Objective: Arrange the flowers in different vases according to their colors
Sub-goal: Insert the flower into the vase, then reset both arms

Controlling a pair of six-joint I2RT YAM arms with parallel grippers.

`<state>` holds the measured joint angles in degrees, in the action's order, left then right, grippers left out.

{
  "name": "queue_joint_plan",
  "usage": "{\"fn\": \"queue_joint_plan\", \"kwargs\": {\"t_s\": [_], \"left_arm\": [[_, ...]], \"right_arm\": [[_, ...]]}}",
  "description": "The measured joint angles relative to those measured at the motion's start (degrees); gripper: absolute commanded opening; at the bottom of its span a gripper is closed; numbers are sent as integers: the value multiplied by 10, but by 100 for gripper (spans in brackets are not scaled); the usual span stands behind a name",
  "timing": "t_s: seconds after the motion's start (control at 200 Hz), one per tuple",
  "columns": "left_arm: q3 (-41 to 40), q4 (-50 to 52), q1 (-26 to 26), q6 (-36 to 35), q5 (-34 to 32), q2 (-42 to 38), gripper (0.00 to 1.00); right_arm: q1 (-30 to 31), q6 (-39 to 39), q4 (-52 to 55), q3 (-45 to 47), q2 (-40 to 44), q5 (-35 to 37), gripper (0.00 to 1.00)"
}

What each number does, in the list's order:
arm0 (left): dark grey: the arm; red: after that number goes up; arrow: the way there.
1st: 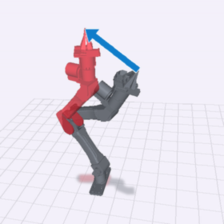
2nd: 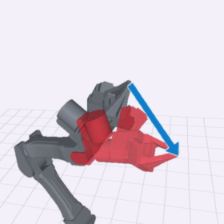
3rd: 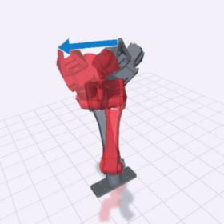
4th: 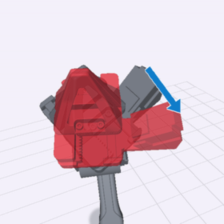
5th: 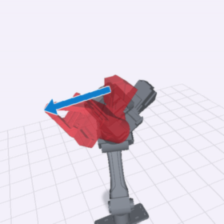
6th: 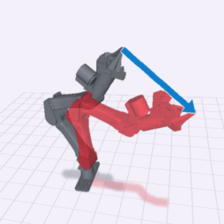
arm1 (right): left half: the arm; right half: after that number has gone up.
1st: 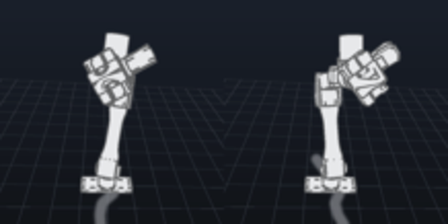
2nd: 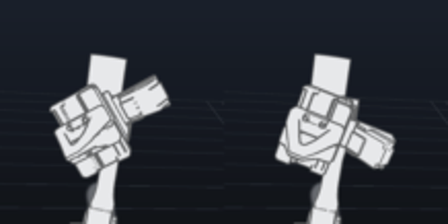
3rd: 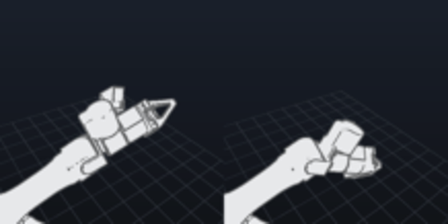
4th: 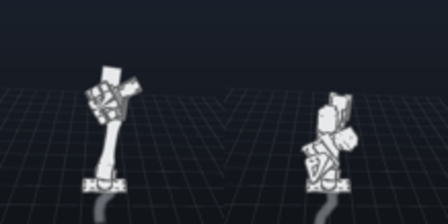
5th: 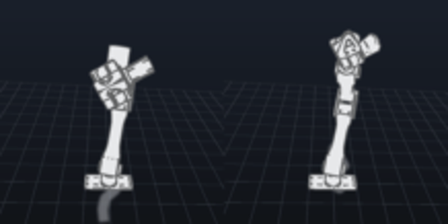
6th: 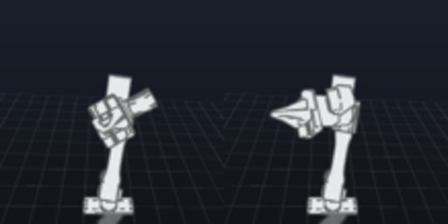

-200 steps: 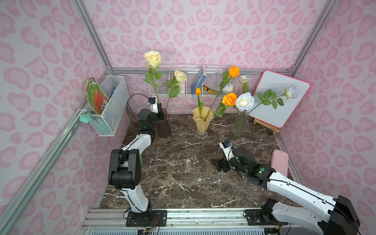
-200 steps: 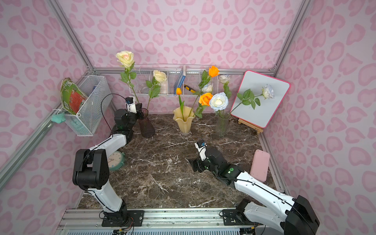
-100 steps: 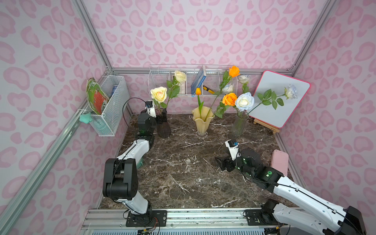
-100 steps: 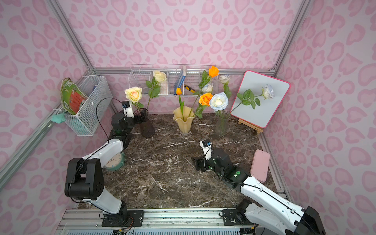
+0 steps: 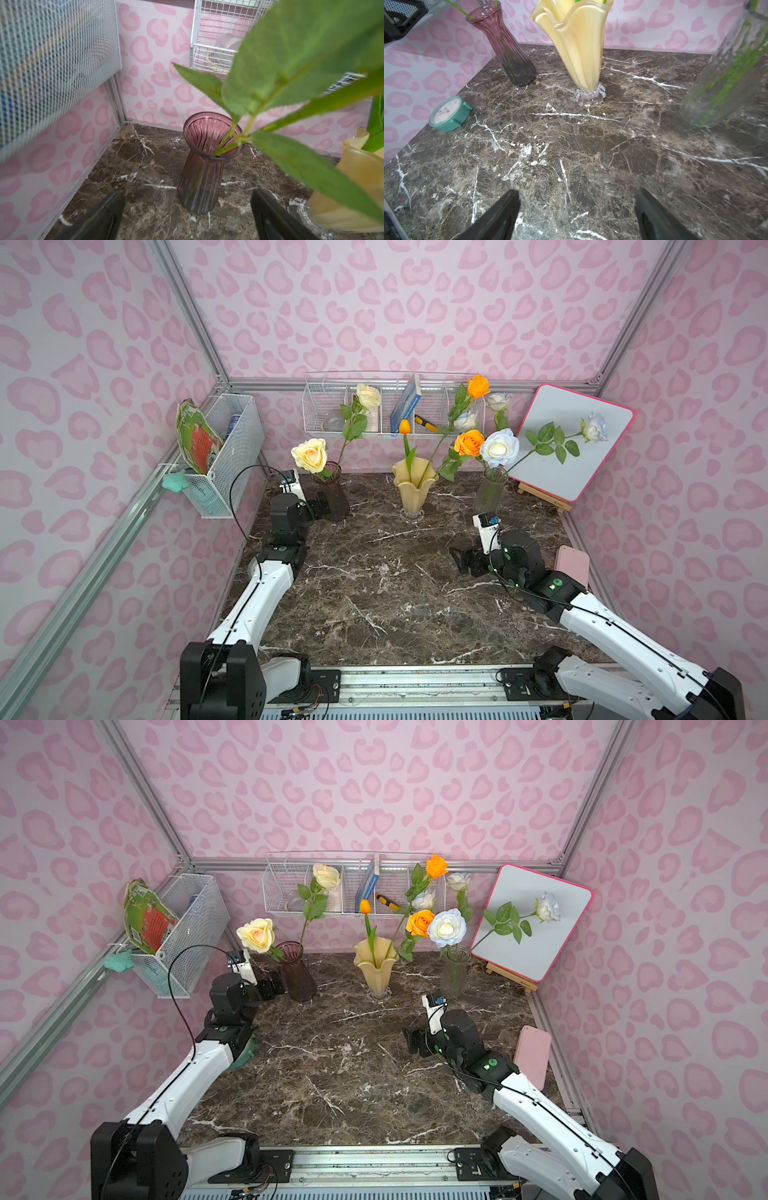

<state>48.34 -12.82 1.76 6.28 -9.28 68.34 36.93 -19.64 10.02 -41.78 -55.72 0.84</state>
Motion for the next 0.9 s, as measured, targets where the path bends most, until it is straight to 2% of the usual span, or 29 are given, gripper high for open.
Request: {"fn": "queue_joint_plan", "kwargs": {"t_s": [0.15, 0.25, 0.371, 0.581, 0.686, 0.771, 0.902], "left_arm": [[-21, 42, 17, 14, -39, -43, 99], [-43, 83, 24, 34, -73, -70, 99], [-69, 136, 52, 54, -128, -118, 99], [-114, 196, 55, 87, -256, -177, 99], [-165, 175, 55, 83, -301, -194, 99], [-217, 115, 55, 61, -322, -189, 99], [-269, 30, 54, 42, -318, -126, 99]], "right_arm": [[-39, -9, 7, -9, -24, 16, 93], [-67, -10, 12, -9, -30, 31, 99], [-99, 0, 11, -8, -34, 45, 99], [-163, 22, -18, 24, -28, 86, 99], [-218, 29, -52, 61, -16, 112, 99], [-262, 30, -113, 112, 6, 136, 99], [-293, 58, -252, 230, 52, 154, 99]]}}
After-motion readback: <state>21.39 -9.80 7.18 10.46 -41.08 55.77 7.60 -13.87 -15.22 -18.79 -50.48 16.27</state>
